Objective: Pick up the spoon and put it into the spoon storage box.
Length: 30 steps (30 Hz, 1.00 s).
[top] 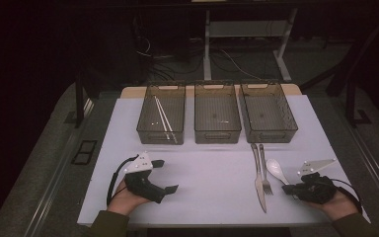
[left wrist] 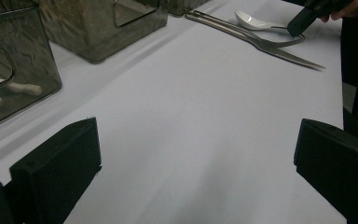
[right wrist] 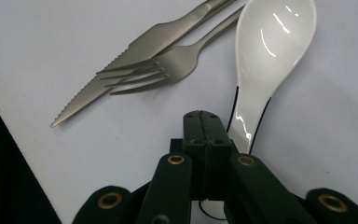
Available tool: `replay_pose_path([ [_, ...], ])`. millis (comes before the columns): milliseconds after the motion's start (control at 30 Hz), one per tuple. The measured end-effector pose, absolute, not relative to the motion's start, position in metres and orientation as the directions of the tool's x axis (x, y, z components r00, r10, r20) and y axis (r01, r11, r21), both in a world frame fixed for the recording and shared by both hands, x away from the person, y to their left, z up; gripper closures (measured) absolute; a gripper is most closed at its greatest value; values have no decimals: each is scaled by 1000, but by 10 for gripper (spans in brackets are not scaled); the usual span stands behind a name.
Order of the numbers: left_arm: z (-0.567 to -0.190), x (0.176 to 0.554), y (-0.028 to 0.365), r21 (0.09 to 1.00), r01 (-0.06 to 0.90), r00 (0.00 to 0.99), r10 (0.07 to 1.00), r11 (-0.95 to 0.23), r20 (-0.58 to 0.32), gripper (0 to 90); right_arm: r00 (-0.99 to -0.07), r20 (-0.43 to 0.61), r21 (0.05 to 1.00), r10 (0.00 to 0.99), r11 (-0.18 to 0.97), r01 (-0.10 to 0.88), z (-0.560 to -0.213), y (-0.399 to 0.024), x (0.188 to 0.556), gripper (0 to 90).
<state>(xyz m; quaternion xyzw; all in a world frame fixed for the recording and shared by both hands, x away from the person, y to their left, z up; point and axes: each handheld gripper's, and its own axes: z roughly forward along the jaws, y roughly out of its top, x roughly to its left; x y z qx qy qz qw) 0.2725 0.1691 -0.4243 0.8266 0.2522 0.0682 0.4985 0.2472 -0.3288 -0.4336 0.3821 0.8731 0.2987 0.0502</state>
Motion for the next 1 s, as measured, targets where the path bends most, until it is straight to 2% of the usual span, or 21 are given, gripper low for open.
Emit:
replay_pose_path([
  [1000,-423,272,169,860,340,867,481,-380,-131,0,-646,105,541,756,502,675,-435,-353,261,897],
])
